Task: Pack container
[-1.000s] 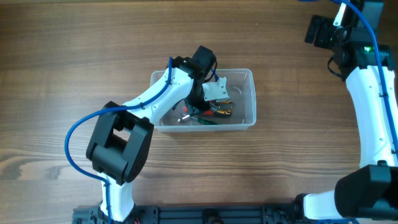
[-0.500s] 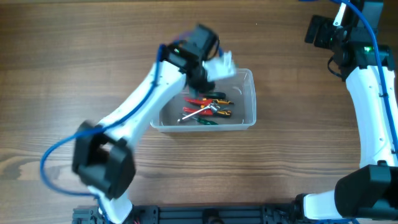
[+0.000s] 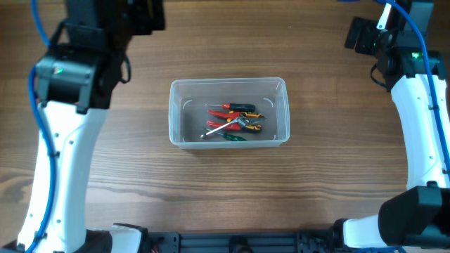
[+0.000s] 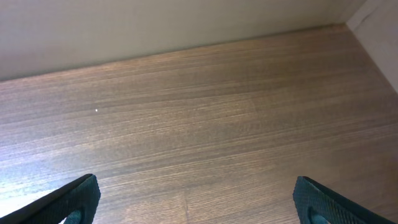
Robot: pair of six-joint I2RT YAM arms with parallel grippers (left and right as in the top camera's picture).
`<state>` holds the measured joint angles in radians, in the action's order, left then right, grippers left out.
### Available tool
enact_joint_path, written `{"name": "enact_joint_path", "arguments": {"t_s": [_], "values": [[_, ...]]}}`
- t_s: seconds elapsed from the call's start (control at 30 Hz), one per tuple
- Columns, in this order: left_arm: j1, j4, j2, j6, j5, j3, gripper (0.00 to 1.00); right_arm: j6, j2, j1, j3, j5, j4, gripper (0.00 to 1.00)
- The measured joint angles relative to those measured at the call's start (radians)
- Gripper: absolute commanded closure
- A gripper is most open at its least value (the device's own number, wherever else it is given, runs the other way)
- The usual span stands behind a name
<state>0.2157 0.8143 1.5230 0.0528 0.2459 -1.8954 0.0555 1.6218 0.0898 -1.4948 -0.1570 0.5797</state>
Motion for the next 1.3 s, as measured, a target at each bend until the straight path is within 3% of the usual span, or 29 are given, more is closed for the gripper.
{"name": "enact_joint_path", "arguments": {"t_s": [0.3,1.3], "values": [[-0.013,0.02,-0.011,0.069,-0.004,0.0,0.0,0.0,0.0,0.0,0.0,0.0,0.0,0.0],[-0.013,0.115,-0.045,0.084,-0.004,0.002,0.0,0.0,0.0,0.0,0.0,0.0,0.0,0.0]]}}
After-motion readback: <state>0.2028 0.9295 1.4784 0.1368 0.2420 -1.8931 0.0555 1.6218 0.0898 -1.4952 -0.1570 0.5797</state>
